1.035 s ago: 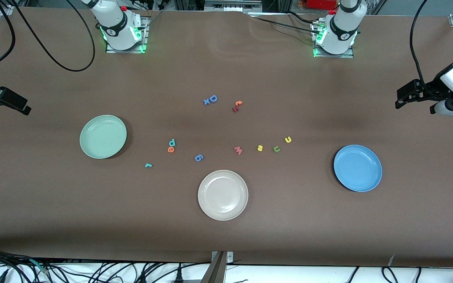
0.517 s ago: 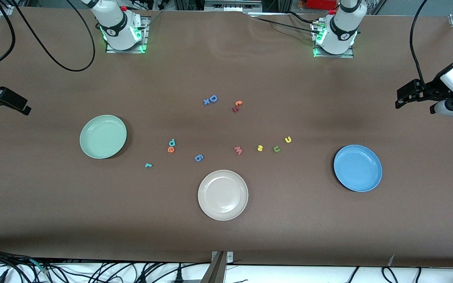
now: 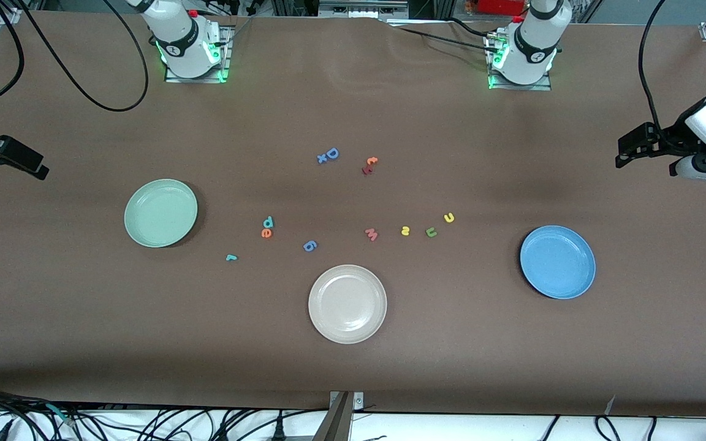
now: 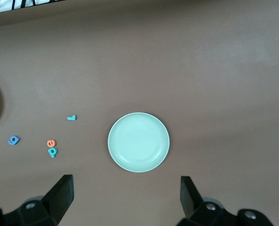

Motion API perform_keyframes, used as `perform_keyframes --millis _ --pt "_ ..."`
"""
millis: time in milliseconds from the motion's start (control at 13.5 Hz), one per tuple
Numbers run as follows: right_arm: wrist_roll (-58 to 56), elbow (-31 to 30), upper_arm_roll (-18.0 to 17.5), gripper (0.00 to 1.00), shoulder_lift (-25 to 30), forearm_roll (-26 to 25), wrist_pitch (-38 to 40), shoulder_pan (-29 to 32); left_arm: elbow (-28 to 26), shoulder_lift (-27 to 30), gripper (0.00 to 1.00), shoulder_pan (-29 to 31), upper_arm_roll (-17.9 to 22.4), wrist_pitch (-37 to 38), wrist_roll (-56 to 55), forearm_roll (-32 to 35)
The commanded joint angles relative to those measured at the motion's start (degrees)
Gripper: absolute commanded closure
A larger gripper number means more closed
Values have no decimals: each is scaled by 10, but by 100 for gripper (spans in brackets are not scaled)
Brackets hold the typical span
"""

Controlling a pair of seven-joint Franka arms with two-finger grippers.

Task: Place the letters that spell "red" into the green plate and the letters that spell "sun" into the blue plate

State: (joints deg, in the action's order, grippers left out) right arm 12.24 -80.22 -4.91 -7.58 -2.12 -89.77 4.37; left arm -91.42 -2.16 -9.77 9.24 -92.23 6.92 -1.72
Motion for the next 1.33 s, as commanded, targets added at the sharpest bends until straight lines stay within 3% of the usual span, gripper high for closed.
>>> perform_keyframes --millis 0,517,1257 --pt "4 -5 -5 0 5 11 -6 3 8 -1 0 0 3 9 3 -4" --pt "10 -6 -6 1 2 15 -8 -4 8 -1 0 0 2 10 3 -7" --pt "230 -8 -5 1 -47 25 -41 -104 8 -8 0 -9 -4 12 -14 -12"
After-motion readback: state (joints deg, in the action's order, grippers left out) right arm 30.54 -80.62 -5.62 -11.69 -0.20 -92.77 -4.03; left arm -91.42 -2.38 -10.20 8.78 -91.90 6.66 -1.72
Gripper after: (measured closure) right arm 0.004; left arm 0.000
